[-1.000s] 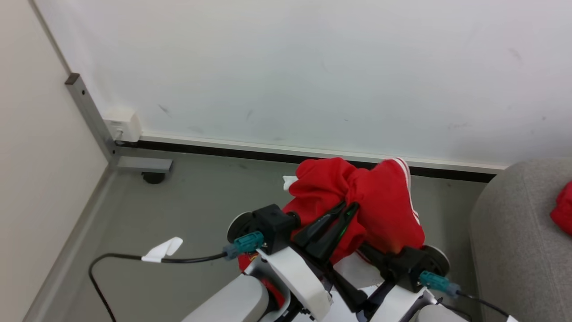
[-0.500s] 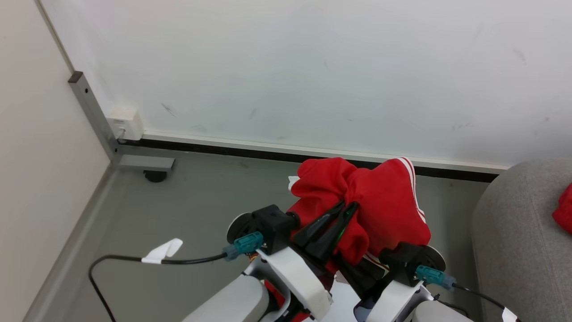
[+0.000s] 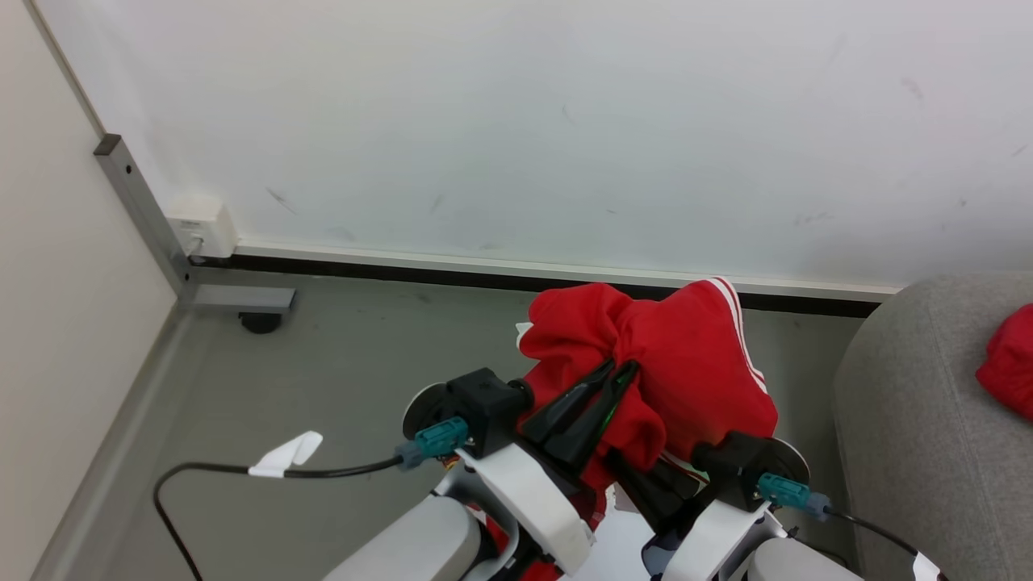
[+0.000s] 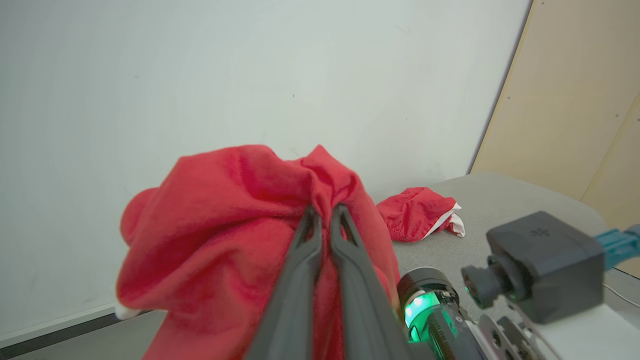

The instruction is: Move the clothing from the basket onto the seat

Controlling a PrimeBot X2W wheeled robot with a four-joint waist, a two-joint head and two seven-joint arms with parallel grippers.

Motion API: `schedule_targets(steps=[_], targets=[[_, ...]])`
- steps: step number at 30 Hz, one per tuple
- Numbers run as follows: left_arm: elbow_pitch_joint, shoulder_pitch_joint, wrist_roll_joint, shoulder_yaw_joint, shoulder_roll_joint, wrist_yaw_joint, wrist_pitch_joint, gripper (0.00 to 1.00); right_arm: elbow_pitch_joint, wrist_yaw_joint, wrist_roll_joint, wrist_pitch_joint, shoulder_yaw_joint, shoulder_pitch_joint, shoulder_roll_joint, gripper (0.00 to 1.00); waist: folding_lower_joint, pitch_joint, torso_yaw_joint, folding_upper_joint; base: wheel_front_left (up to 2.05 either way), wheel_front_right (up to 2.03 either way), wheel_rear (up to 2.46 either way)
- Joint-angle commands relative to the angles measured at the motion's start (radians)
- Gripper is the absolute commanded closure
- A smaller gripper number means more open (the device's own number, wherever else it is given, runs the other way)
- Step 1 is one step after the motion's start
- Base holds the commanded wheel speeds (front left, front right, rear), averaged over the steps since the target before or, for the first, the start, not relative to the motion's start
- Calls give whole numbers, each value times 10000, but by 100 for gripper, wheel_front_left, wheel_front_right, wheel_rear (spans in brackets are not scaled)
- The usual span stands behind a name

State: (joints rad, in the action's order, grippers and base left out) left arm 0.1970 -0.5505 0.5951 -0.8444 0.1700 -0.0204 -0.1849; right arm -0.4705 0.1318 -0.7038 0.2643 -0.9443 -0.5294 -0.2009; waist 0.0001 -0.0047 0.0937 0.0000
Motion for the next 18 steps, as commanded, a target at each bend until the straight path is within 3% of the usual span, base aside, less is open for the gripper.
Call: schedule_targets(steps=[1, 4, 6, 7, 8, 18], targets=[[8, 95, 110, 13, 66, 13, -35, 100, 27, -23, 16, -1, 54, 109, -24, 100, -1, -5, -18, 0, 0, 0, 0], [-6, 116, 129, 9, 75, 46, -54, 100, 81, -23, 73, -1, 203, 192, -42, 100, -1, -17, -72, 0, 0, 0, 0], [25, 148, 155, -9, 94, 77, -14, 56, 120, -23, 88, -1, 343, 251, -71, 100, -1, -39, -137, 0, 0, 0, 0], [24, 164, 149, -7, 102, 102, -14, 18, 132, -23, 99, -1, 411, 279, -85, 100, -1, -53, -184, 0, 0, 0, 0], [11, 178, 154, 2, 115, 101, -21, 0, 137, -23, 122, -1, 481, 308, -93, 100, -1, -67, -242, 0, 0, 0, 0], [-303, 278, 177, 75, 290, 200, -176, 0, 457, -23, 461, 2, 1559, 555, -342, 100, -1, -74, -1061, 0, 0, 0, 0]])
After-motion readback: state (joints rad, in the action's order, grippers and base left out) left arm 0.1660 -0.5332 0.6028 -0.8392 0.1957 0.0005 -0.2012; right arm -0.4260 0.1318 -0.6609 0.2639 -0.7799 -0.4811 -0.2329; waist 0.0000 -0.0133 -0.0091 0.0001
